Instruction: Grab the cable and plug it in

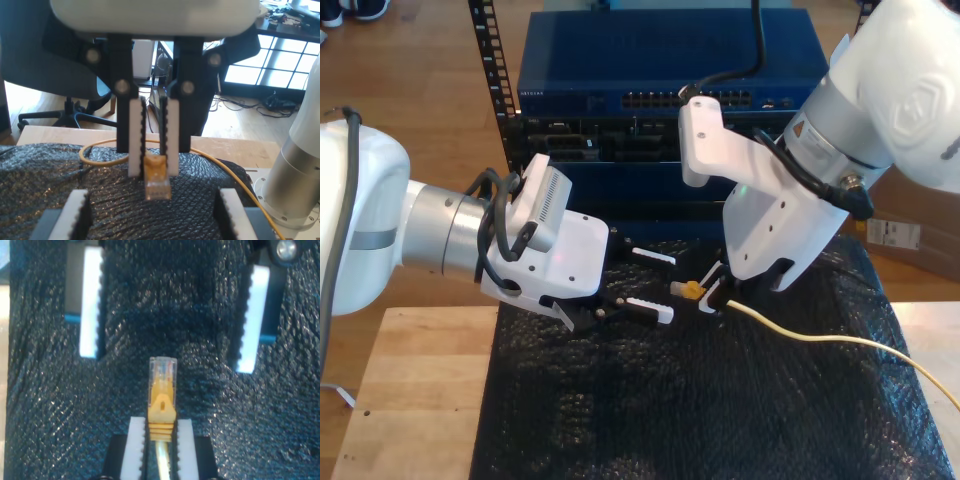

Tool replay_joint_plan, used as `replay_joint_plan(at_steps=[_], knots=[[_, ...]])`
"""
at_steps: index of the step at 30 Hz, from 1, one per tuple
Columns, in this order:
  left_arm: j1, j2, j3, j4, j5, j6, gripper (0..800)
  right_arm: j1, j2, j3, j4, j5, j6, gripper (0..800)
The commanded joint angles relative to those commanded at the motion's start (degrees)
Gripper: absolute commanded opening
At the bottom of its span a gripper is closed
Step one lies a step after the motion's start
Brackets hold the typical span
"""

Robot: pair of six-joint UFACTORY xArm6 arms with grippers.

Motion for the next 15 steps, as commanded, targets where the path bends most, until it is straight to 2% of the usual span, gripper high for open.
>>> replay_joint_plan(at_steps=[15], knots=[[0.00, 0.00, 0.09, -1.85, 1.67, 0.18, 467, 0.00, 0.18, 0.00, 0.00, 0.00, -0.18, 6]])
